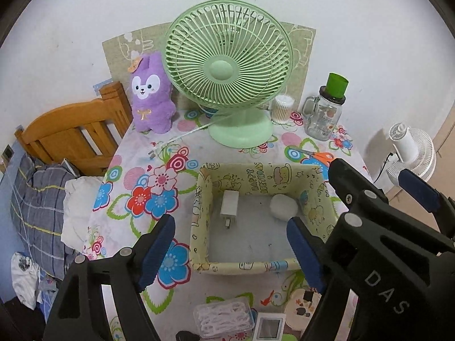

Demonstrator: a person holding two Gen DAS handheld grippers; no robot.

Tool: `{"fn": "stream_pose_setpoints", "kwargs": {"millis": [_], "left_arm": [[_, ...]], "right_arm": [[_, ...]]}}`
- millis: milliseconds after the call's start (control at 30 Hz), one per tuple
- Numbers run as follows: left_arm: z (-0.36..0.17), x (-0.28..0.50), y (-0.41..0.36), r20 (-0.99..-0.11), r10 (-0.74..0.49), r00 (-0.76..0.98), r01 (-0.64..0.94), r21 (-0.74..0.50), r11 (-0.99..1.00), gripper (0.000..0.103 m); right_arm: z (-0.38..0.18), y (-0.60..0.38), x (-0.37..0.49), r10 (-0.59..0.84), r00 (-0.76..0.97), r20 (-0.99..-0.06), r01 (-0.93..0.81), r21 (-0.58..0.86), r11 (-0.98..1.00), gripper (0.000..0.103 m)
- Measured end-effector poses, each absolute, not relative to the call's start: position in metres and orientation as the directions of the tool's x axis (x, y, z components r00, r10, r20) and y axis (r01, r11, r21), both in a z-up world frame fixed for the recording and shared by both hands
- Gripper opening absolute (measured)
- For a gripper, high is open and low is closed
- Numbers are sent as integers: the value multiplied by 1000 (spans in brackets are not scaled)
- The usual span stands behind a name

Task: Organize rigid objects
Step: 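Lift both open grippers up and away from the box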

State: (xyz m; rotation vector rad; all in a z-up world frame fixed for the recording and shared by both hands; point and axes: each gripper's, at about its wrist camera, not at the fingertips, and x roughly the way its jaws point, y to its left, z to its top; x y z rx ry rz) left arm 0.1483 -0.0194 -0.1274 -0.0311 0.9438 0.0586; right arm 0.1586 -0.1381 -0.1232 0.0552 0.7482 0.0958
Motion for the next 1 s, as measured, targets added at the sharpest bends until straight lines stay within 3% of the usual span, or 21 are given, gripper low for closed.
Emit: {"fn": "stream_pose_setpoints", "kwargs": {"millis": [1000], "left_arm": [[-104, 92, -23, -785, -9, 620, -3, -14, 1000, 96]], "right_arm": [[-99, -163, 101, 133, 744, -655, -129, 55, 990, 94]]}}
